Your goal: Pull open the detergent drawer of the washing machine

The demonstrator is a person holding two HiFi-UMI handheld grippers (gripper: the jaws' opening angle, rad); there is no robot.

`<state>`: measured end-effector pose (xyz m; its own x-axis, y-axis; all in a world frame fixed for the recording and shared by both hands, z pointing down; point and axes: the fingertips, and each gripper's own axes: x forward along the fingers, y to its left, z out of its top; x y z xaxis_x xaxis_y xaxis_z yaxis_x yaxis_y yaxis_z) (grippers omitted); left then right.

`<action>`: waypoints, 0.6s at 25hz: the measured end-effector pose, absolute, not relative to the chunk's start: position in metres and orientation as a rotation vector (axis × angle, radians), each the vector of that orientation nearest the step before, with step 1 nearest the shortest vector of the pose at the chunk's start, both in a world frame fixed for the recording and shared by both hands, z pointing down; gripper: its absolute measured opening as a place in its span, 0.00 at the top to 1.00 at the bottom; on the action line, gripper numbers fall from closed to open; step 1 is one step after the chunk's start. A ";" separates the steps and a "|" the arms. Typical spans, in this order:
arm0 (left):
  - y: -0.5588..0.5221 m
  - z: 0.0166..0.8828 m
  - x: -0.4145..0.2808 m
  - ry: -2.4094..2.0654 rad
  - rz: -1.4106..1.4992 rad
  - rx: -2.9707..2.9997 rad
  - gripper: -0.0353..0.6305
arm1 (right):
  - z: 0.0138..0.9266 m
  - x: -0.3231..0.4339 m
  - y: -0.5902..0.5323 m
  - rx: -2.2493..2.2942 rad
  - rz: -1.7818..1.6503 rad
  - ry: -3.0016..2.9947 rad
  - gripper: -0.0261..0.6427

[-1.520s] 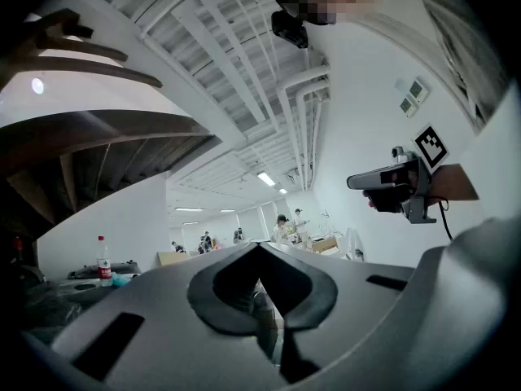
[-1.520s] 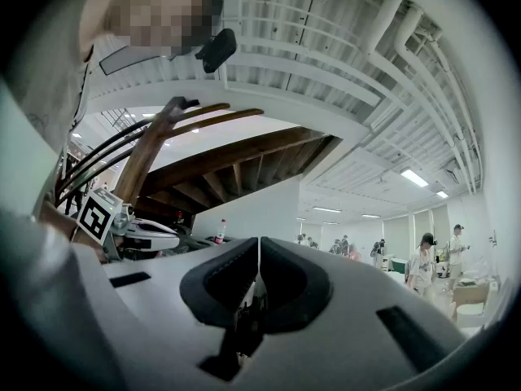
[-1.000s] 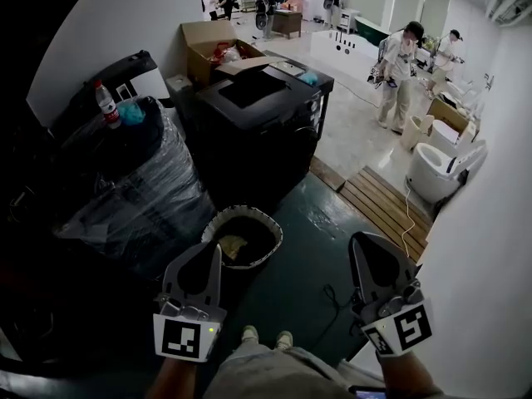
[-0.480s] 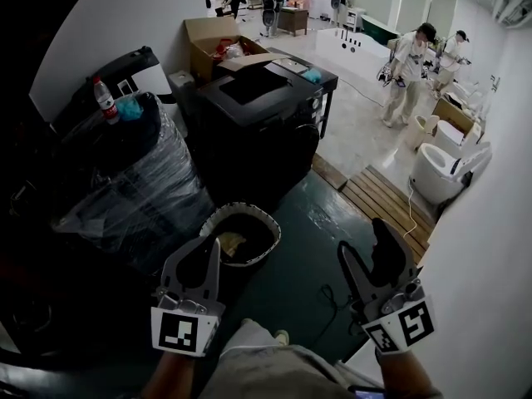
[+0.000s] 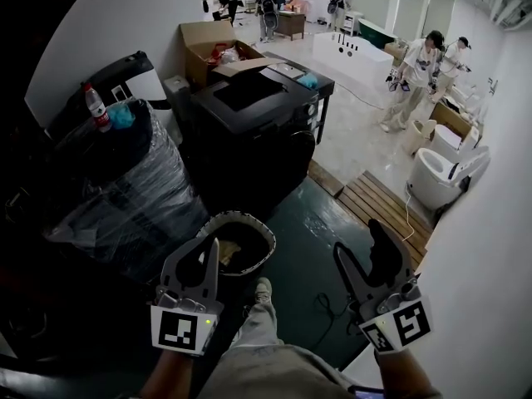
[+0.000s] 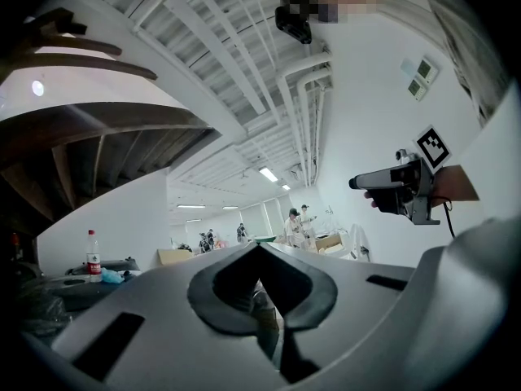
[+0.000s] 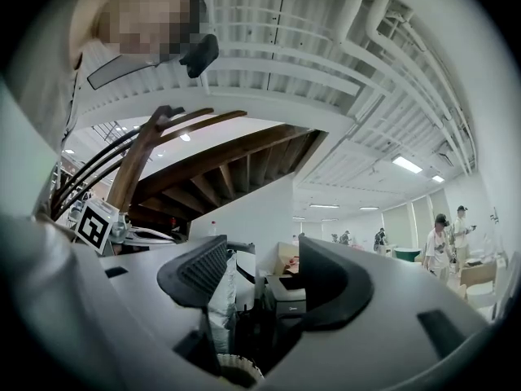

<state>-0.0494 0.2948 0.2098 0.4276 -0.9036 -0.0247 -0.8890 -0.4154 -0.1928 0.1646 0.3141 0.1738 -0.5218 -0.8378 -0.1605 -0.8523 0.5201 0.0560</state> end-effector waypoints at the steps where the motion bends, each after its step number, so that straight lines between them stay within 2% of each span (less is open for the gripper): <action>1: 0.289 0.212 -0.048 1.586 -0.124 -2.499 0.93 | 0.176 0.166 0.309 -1.475 0.192 2.639 0.56; 15: 0.177 0.233 -0.041 1.589 -0.166 -2.536 0.93 | 0.196 0.167 0.195 -1.497 0.133 2.684 0.56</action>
<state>-0.0415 0.1766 0.2325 0.4348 -0.9004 0.0168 -0.8845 -0.4305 -0.1799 0.1671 0.1953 0.1958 -0.5249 -0.8454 -0.0993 -0.8510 0.5233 0.0433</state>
